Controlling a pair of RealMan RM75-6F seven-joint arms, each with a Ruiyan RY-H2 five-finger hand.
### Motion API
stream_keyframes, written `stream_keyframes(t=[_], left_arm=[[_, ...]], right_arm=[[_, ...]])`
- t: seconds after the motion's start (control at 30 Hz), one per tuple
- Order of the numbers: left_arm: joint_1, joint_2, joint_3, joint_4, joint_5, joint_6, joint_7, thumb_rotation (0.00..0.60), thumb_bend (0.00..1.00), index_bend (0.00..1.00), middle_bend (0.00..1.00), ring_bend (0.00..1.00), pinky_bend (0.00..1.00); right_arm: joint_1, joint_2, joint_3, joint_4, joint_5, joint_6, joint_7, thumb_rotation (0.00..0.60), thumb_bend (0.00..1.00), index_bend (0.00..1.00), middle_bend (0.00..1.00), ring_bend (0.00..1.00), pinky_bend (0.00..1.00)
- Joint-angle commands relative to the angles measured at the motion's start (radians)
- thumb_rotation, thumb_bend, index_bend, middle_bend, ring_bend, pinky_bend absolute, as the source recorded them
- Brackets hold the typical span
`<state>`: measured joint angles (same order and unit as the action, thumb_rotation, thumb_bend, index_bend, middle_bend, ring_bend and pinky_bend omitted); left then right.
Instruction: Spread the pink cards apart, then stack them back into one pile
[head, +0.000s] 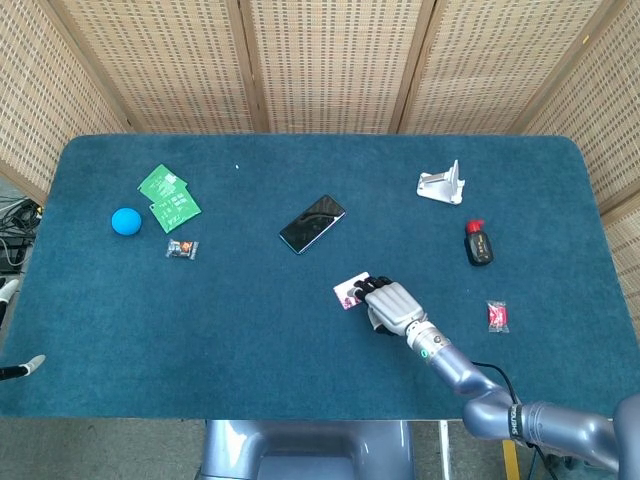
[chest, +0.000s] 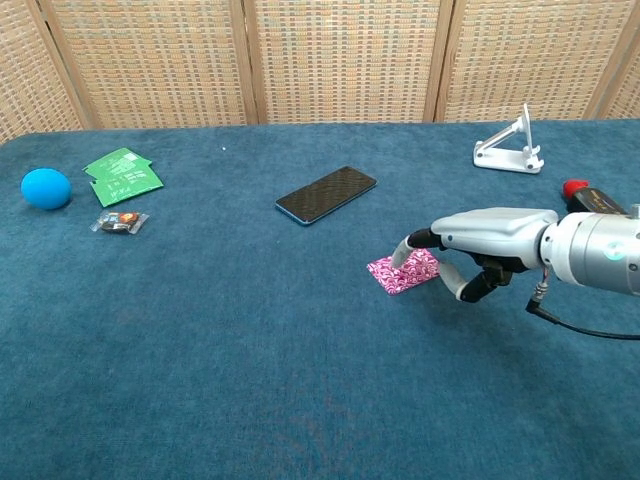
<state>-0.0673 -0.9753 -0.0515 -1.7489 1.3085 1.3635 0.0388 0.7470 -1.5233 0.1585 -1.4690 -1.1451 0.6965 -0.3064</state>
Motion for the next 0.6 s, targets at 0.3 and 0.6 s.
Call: stream_keyframes(t=[0.3, 0.6], left_arm=[[0.002, 0.0, 0.003, -0.003, 0.003, 0.008, 0.0, 0.6, 0.0, 0.0, 0.0, 0.0, 0.0], [0.004, 0.001, 0.002, -0.004, 0.002, 0.012, -0.005, 0.6, 0.0, 0.0, 0.0, 0.0, 0.0]], right_arm=[[0.034, -0.003, -0.033, 0.01, 0.056, -0.028, -0.015, 0.6, 1.0, 0.2, 0.2, 0.14, 0.22], [0.056, 0.061, -0.087, -0.074, 0.098, -0.062, -0.043, 0.6, 1.0, 0.2, 0.2, 0.17, 0.23]])
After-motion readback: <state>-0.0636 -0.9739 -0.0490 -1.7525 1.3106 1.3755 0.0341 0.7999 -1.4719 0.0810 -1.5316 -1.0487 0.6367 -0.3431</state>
